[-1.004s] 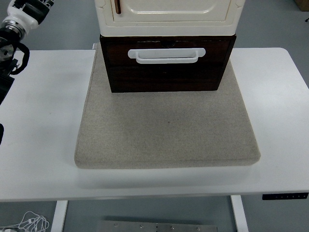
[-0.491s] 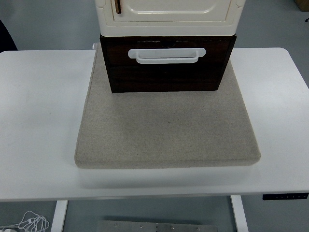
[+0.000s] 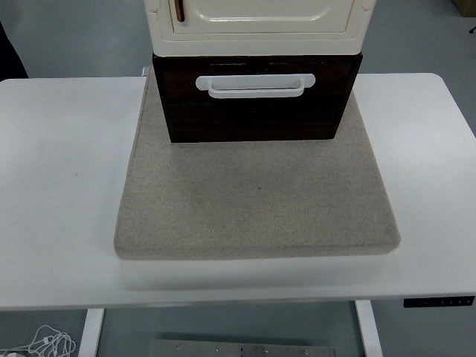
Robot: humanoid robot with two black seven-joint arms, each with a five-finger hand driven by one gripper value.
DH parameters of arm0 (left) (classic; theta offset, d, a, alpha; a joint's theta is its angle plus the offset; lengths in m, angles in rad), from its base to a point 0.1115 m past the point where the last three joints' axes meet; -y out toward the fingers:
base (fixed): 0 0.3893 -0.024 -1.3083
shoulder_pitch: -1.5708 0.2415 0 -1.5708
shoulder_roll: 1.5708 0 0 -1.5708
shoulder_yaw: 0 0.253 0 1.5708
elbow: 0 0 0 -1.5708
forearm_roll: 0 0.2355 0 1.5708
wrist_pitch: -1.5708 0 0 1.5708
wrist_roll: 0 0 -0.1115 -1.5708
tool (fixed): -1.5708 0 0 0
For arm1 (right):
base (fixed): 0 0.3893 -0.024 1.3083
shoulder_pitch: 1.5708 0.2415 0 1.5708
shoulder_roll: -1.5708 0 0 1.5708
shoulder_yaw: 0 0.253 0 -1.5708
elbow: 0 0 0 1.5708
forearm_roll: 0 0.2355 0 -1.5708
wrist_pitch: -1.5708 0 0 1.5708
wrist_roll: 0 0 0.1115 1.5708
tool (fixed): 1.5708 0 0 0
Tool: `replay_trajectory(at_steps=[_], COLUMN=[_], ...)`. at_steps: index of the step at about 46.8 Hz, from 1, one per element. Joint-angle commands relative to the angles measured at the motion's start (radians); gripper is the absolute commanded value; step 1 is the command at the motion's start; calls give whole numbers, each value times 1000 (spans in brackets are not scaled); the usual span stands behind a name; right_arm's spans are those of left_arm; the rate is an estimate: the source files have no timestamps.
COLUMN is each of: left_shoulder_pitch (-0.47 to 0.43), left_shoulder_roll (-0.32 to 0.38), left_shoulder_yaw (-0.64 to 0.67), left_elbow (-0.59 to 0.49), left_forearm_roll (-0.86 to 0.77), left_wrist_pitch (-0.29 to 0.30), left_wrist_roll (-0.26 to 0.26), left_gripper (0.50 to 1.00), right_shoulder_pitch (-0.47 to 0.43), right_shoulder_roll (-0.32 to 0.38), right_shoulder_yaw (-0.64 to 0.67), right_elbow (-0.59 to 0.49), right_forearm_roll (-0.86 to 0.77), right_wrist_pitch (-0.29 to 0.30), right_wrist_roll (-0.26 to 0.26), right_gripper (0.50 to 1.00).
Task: Open the drawer under the combination cabinet
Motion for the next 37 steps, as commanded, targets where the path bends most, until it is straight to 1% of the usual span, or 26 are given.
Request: replay_trajectory(at_steps=[1,8,12,15,23,27,37], left_shoulder_pitch=[-20,-40,-40,-52,-167,-227,-319], left_shoulder_roll=[2,-11,-11,-9,8,29,62], left_shoulder_yaw=[-1,-1,11,48,239,336,566], left_elbow=[-43,-118,-188,-243,-372,-434,-572], left_forearm_roll=[53,165,182,183,182,182,182], left_wrist_pitch=[-1,-1,-3,-1,3,9,11], left_wrist_roll=[5,6,8,9,9,9,9], left_gripper=[1000,1000,1000,1000,1000,1000,1000], right_shoulder_pitch=[-2,0,0,0,0,0,0], right_shoulder_roll=[0,0,0,0,0,0,0], right_shoulder_yaw=[0,0,0,0,0,0,0], right_elbow=[0,-1,0,0,0,0,0], right_forearm_roll=[0,0,0,0,0,0,0], right_wrist_pitch=[0,0,0,0,0,0,0], right_wrist_roll=[0,0,0,0,0,0,0], right_gripper=[926,926,926,926,926,926,926])
